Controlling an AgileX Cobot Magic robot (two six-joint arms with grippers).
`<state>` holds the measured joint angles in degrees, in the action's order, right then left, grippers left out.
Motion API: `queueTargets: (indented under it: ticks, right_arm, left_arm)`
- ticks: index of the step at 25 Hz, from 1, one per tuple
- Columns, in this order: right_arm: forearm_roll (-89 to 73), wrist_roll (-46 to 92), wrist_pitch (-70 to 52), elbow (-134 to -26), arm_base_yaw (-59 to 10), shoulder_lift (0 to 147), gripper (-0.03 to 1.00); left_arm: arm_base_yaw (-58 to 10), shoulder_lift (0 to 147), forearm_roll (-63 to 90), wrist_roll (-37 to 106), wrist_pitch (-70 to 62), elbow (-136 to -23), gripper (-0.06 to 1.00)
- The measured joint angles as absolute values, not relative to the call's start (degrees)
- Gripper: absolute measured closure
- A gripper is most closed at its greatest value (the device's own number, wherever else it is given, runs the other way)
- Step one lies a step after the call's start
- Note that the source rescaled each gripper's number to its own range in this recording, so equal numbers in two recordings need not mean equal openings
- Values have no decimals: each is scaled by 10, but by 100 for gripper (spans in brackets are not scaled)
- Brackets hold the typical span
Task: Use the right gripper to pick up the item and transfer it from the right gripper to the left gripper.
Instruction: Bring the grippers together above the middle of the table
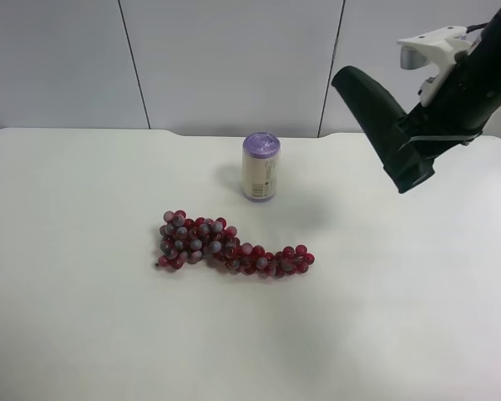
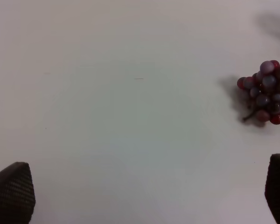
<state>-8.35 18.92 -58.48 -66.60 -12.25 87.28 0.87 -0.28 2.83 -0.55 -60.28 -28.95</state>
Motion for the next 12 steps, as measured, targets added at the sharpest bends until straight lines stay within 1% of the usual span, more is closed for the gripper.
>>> queueTargets:
  ticks: [12]
  right_arm:
    - [-66, 213, -581, -666, -261, 873, 93]
  left_arm:
    - [9, -3, 28, -5, -603, -290, -6]
